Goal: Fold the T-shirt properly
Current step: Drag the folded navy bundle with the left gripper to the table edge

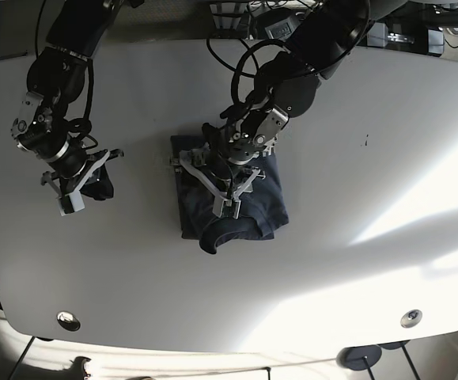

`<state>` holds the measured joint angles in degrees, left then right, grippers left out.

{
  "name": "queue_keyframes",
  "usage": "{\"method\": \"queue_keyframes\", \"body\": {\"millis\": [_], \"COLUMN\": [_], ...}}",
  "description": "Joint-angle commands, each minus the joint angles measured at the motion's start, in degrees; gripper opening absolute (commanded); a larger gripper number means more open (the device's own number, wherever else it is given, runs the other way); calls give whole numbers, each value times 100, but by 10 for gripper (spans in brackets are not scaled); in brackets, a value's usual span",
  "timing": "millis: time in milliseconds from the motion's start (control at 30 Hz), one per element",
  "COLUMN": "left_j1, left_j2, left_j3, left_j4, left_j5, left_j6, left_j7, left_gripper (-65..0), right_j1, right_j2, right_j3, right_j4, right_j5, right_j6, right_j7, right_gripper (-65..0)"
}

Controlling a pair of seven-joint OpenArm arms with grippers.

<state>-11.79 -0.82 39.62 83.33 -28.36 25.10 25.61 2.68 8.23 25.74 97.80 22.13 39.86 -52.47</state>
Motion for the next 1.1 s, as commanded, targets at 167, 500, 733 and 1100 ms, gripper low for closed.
{"method": "queue_keyframes", "body": {"millis": [167, 500, 733, 1100], "left_j1": [-267, -258, 287, 788], "left_j2": [130, -2, -1742, -4010], "left_j3": [772, 746, -432, -3351], "left_j4": [-663, -2078, -1700, -2377], "left_j5": [1407, 1908, 317, -263], "left_j6": [1230, 756, -994, -4625], "left_j7": [-947, -956, -921, 565], "left_gripper": [-267, -267, -267, -268], "right_j1": [106, 132, 229, 229], "right_j2": [131, 140, 105, 96], "right_j3": [33, 33, 15, 7], "right_j4": [106, 97, 97, 132], "right_j5": [147, 147, 147, 147], "right_j6": [14, 14, 14, 14], "right_j7": [152, 143, 143, 152], "right_gripper": [-572, -572, -572, -572]}}
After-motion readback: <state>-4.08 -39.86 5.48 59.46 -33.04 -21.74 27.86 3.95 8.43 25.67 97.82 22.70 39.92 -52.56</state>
